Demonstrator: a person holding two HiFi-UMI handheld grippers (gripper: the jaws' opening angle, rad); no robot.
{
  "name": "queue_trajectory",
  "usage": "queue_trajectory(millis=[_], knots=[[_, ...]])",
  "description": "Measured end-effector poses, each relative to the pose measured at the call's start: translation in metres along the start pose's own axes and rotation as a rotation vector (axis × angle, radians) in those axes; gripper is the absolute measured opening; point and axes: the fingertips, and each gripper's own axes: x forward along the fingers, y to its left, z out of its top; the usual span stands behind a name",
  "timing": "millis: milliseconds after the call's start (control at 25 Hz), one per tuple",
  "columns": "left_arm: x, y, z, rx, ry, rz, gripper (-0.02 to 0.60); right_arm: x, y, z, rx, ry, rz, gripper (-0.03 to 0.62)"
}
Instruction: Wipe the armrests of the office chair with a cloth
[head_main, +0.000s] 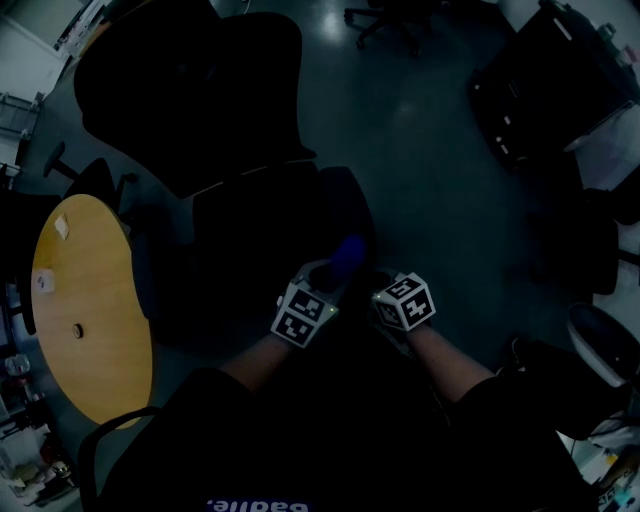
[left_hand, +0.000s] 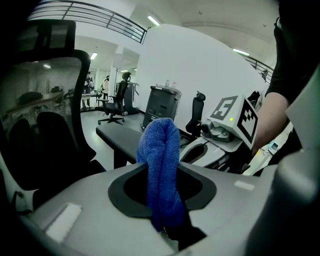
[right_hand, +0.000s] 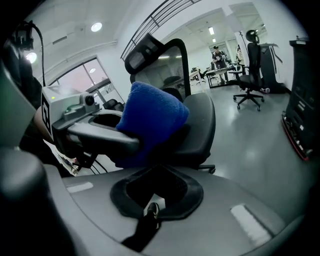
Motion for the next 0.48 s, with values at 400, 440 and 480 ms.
queue_trajectory(millis=[400,440,480], knots=[[-0.023,0.010,0.018,0.069,-0.004,-0.079,0.126,0.006,0.007,0.004,0.138,-0.112,-0.035,0.003],[-0.024,0.026,0.027,0.088,-0.012,-0.059,0.126,0.008,0.010,0.005,0.150,-0.123,-0.027,0.004],[-0.024,0.044,0.038,0.109,-0.016,-0.034,0.126,0.010,0.013,0.006,0.161,-0.134,-0.018,0.003]])
